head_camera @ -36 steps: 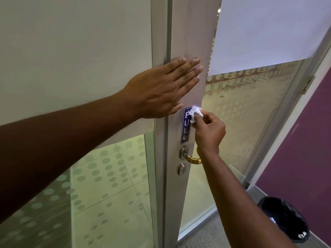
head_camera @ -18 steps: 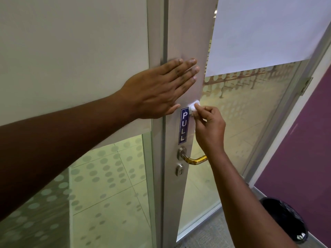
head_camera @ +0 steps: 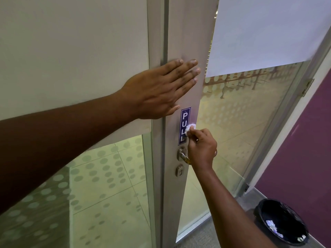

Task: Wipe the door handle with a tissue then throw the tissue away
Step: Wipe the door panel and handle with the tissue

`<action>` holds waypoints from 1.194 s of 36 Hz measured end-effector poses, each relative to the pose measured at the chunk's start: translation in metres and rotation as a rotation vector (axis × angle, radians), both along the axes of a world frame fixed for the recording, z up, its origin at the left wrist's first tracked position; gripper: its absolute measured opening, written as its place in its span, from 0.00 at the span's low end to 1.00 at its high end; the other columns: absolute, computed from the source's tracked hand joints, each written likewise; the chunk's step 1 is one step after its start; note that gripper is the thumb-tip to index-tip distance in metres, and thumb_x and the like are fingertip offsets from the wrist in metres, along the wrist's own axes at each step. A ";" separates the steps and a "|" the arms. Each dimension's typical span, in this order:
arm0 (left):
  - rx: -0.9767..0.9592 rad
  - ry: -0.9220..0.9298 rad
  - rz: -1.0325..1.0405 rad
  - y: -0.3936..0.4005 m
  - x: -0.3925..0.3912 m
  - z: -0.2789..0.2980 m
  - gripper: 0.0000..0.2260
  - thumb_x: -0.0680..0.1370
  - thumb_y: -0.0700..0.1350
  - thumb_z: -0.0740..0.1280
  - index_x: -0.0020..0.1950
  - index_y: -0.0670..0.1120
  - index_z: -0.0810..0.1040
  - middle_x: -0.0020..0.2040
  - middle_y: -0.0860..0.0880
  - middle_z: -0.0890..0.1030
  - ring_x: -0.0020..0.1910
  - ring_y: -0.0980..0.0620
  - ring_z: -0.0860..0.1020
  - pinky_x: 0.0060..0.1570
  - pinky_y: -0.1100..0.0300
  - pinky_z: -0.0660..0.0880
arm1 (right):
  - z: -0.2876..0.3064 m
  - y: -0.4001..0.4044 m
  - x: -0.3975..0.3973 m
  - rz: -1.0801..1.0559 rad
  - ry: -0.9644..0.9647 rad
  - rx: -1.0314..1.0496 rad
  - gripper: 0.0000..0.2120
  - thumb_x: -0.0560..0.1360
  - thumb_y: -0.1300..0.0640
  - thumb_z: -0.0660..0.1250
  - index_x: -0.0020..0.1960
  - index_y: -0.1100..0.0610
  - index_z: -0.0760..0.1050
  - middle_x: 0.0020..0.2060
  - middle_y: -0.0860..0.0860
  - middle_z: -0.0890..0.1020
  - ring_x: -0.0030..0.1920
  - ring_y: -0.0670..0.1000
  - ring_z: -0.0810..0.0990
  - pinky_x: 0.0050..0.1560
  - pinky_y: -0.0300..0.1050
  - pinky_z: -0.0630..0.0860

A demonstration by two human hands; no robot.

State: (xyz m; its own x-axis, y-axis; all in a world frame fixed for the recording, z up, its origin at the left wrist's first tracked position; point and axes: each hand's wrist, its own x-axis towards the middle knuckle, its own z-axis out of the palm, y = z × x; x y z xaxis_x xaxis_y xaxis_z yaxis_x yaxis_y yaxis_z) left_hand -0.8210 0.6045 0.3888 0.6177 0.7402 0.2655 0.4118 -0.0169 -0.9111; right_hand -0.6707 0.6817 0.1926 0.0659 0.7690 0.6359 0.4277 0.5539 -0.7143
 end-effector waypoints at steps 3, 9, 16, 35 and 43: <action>-0.004 -0.011 0.004 0.000 0.000 0.000 0.34 0.85 0.58 0.39 0.82 0.35 0.44 0.82 0.33 0.48 0.83 0.35 0.47 0.81 0.43 0.52 | 0.000 0.002 -0.002 -0.005 0.035 -0.030 0.06 0.76 0.61 0.72 0.52 0.56 0.84 0.40 0.50 0.80 0.39 0.49 0.78 0.34 0.40 0.76; 0.002 0.002 0.002 0.000 0.000 0.000 0.34 0.84 0.59 0.39 0.82 0.35 0.44 0.82 0.33 0.49 0.83 0.36 0.48 0.81 0.43 0.51 | 0.017 0.012 -0.001 -0.030 0.061 0.020 0.06 0.75 0.66 0.70 0.48 0.58 0.84 0.39 0.50 0.80 0.38 0.48 0.77 0.38 0.42 0.78; 0.008 0.014 0.020 0.001 0.000 0.000 0.34 0.85 0.59 0.39 0.82 0.35 0.45 0.82 0.33 0.48 0.83 0.35 0.47 0.81 0.43 0.51 | 0.036 0.016 -0.003 -0.026 0.091 0.109 0.05 0.75 0.65 0.70 0.48 0.59 0.83 0.38 0.50 0.79 0.37 0.49 0.77 0.37 0.42 0.76; 0.003 0.007 0.004 0.000 0.000 0.000 0.34 0.85 0.59 0.40 0.82 0.35 0.45 0.82 0.34 0.49 0.83 0.36 0.47 0.81 0.44 0.51 | 0.039 0.008 -0.008 -0.054 0.068 0.040 0.05 0.75 0.65 0.69 0.48 0.58 0.82 0.39 0.49 0.78 0.38 0.45 0.74 0.37 0.26 0.67; 0.004 0.025 0.014 0.000 0.000 0.001 0.34 0.84 0.59 0.38 0.82 0.36 0.45 0.82 0.34 0.49 0.83 0.36 0.47 0.81 0.44 0.51 | 0.065 0.006 -0.006 0.040 0.046 0.162 0.04 0.76 0.63 0.69 0.49 0.58 0.83 0.39 0.50 0.78 0.39 0.48 0.77 0.38 0.40 0.75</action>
